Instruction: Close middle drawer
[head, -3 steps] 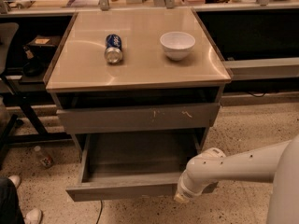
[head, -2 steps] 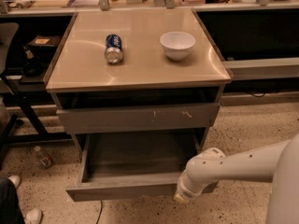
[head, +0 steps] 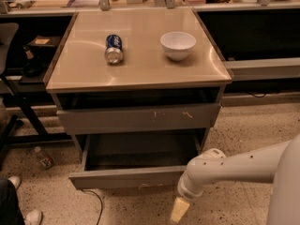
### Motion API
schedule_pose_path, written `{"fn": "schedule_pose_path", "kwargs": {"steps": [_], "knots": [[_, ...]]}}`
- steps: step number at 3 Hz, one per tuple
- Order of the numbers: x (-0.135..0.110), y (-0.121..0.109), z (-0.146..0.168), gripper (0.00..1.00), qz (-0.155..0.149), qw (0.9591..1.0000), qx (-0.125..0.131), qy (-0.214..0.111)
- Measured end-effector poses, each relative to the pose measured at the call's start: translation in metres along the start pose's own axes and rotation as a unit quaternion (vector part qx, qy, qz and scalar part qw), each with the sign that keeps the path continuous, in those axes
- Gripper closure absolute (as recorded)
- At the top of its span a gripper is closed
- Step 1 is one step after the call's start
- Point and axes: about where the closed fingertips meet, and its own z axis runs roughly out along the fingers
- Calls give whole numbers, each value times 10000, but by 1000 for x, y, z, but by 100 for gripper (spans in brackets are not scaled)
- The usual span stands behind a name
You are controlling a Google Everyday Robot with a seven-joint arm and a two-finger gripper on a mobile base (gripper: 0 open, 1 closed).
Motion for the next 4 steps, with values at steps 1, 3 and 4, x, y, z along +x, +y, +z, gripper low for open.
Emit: {"fn": "schedule_pose_path", "kwargs": {"steps": [1, 3, 4], "knots": [[0, 0, 0, 0, 0, 10000, 0, 0], [0, 0, 0, 41, 0, 10000, -1, 0], [0, 0, 0, 64, 0, 10000, -1, 0]]}}
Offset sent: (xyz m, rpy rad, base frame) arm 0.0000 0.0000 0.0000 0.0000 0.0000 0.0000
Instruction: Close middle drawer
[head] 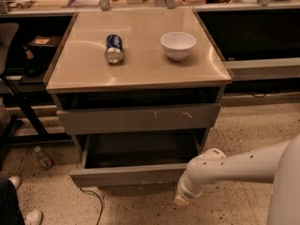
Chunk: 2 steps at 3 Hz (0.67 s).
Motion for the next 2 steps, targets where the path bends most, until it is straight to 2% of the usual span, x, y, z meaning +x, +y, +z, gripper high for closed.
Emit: {"fn": "schedule_pose_path", "kwargs": {"steps": [1, 2], "knots": [[-1, -7, 11, 88, 23, 10000, 8, 62], [-6, -17, 23, 100, 30, 9999, 66, 104]]}}
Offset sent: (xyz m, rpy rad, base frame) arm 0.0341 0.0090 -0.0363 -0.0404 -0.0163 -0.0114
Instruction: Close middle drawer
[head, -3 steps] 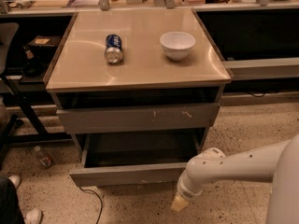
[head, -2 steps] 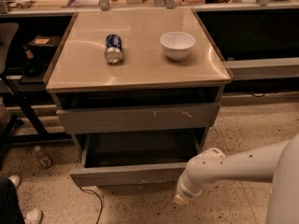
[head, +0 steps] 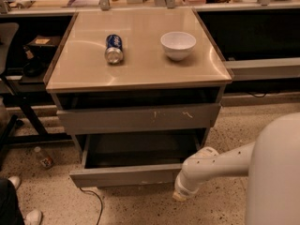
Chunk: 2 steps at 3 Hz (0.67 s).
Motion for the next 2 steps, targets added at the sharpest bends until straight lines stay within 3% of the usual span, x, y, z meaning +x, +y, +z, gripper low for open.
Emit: {"fn": "schedule_pose_path", "kwargs": {"steps": [2], "knots": [[-17, -28, 7, 100, -66, 9997, 242, 28]]}}
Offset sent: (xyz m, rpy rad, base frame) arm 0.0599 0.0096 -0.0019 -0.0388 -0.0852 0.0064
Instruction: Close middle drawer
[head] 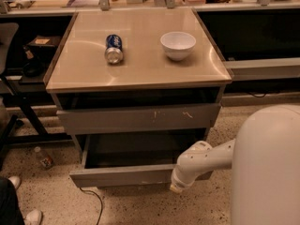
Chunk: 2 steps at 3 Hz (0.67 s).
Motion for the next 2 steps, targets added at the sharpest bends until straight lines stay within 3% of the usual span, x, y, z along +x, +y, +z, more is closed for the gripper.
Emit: {"fn": "schedule_pose_path", "kwargs": {"steps": [2], "knots": [[-15, -21, 1, 100, -116, 9998, 136, 13]]}}
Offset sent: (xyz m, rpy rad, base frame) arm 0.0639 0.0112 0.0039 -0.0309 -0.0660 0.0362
